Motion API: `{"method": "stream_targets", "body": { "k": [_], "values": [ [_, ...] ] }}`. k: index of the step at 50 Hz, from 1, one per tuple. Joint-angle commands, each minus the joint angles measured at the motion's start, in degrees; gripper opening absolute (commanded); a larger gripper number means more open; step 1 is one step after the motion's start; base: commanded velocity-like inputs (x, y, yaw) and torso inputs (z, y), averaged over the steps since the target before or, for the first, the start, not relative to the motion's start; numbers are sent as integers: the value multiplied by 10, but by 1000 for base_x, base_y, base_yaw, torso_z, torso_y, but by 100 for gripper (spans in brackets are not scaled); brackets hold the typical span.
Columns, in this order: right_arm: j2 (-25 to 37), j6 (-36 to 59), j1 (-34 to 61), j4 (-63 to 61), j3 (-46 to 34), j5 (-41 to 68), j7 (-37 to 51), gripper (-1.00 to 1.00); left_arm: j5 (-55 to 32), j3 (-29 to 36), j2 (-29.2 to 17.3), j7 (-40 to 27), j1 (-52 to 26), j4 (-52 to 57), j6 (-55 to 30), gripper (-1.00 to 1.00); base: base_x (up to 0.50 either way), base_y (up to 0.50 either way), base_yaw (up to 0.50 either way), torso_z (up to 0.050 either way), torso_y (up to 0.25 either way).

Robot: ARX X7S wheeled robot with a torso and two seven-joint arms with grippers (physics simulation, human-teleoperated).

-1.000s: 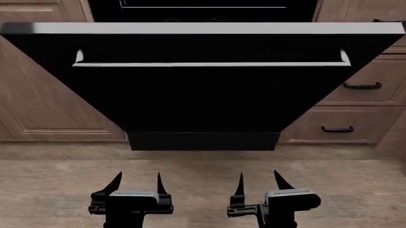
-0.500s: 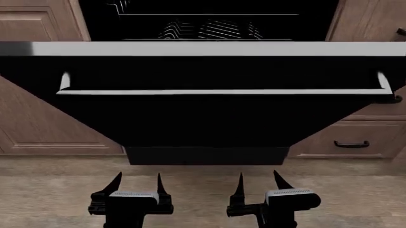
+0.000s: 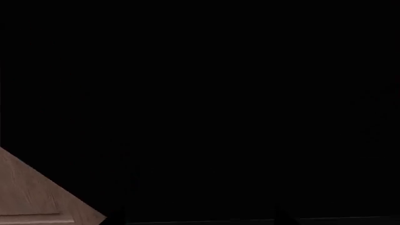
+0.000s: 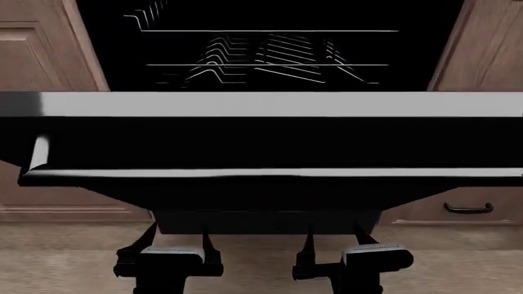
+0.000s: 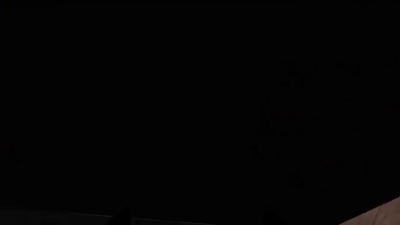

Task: Close the dishwasher door

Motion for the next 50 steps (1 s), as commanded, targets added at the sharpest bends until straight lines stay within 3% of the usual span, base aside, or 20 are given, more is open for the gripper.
{"method": "stream_targets", "body": {
  "k": [1,50],
  "values": [
    [1,-2,1,1,-2,1,1,100,-1,1,-1,-1,-1,0,0,100,242,0,0,0,0],
    [5,-9,2,0,-8,12,0,100,-2,8,-6,-9,-3,-1,4,100,25,0,0,0,0]
  ]
}}
